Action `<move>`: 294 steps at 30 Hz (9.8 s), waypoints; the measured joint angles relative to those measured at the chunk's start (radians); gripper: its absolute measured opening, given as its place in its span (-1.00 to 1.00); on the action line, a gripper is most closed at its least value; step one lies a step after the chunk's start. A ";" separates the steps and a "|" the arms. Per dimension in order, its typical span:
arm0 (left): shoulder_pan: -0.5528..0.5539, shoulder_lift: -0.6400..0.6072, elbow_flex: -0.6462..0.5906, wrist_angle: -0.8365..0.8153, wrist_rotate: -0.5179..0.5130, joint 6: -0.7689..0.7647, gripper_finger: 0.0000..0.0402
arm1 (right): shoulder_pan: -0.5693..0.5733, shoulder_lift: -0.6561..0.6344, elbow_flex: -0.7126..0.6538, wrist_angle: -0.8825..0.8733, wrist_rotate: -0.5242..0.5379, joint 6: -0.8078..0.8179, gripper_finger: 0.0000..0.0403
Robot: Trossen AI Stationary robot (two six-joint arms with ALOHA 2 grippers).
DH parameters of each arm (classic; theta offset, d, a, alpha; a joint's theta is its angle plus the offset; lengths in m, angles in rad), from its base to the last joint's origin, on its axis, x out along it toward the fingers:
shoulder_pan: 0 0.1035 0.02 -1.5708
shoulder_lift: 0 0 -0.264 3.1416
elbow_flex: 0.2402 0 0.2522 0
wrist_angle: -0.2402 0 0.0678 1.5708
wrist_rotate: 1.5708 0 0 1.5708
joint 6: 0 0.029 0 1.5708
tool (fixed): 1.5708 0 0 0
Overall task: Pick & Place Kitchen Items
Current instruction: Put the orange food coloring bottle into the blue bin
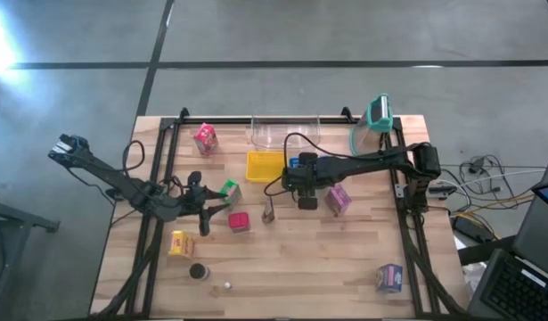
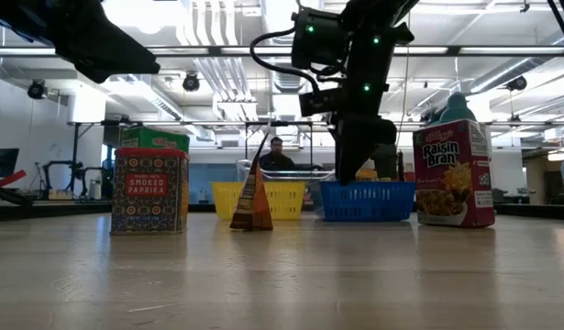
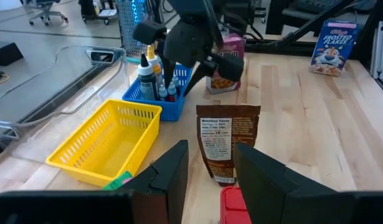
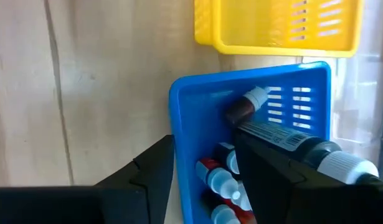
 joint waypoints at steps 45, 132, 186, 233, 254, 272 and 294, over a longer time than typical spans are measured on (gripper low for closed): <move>0.000 0.002 0.051 0.027 0.000 0.151 -0.32 | -0.006 0.001 -0.014 0.019 -0.295 -0.006 -0.32; 0.007 0.013 0.050 0.025 -0.206 0.117 -0.33 | 0.108 0.049 0.109 -0.144 -0.165 -0.417 -0.16; 0.007 0.014 0.050 0.015 -0.206 0.116 -0.32 | 0.052 0.150 0.090 -0.080 -0.239 -0.575 -0.13; 0.006 0.014 0.050 0.013 -0.206 0.116 -0.32 | 0.055 0.142 0.090 -0.053 -0.228 -0.572 -0.09; 0.007 0.014 0.050 0.013 -0.206 0.117 -0.32 | 0.054 0.146 0.093 0.012 -0.224 -0.602 -0.14; 0.007 0.014 0.050 0.012 -0.206 0.117 -0.32 | 0.053 0.164 0.072 0.010 -0.236 -0.599 -0.35; 0.006 0.014 0.050 0.013 -0.206 0.117 -0.32 | 0.103 0.152 0.243 -0.168 -0.226 -0.465 -0.15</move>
